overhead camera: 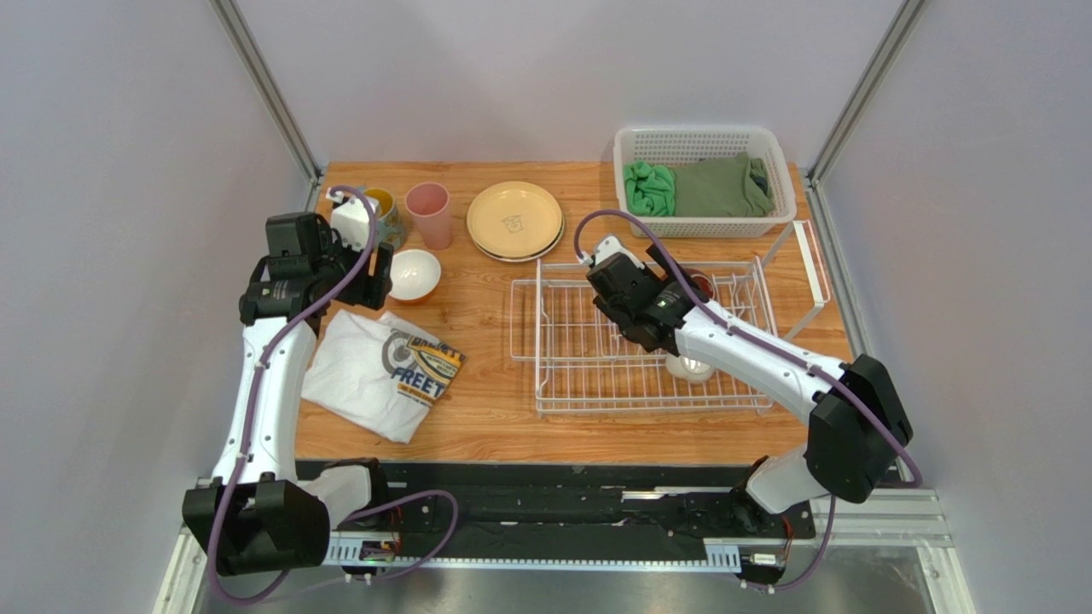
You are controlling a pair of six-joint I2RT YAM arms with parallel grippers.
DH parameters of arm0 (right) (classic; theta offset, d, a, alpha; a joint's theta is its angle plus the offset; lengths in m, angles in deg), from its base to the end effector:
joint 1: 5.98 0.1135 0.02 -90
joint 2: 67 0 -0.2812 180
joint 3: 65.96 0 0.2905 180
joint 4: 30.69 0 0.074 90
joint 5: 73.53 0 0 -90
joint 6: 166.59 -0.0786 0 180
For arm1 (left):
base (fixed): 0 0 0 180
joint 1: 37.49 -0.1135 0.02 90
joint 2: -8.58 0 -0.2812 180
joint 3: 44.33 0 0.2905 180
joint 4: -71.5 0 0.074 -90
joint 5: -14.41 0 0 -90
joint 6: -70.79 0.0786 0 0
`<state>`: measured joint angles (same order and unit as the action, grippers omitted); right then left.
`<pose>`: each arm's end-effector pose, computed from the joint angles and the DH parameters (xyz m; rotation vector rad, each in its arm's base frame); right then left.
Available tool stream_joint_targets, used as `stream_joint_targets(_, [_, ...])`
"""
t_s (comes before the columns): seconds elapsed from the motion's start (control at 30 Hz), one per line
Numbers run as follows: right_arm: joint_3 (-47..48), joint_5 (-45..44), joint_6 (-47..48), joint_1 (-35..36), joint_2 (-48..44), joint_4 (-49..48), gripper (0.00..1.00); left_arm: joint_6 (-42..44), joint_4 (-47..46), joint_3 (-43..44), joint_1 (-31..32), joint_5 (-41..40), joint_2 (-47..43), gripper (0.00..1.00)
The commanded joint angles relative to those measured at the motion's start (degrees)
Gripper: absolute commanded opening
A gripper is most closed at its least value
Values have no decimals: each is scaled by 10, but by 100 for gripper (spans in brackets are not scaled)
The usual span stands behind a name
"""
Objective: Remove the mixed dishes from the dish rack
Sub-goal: Pick up the bowl from the dish rack.
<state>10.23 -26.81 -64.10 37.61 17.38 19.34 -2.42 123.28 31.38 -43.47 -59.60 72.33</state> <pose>0.2900 0.2017 0.2404 -0.8618 2.1771 -0.7117 0.2953 0.0092 0.3301 0.3562 2.2073 -0.1010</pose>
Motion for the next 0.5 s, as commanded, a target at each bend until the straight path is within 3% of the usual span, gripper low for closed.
stream_joint_targets(0.0, [-13, -43, -5, 4, 16, -51, 95, 3, -24, -2, 0, 4, -9, 77])
stream_joint_targets(0.47, [-24, -74, -27, 4, 47, -77, 97, 8, -32, -19, 0, -2, -10, 77])
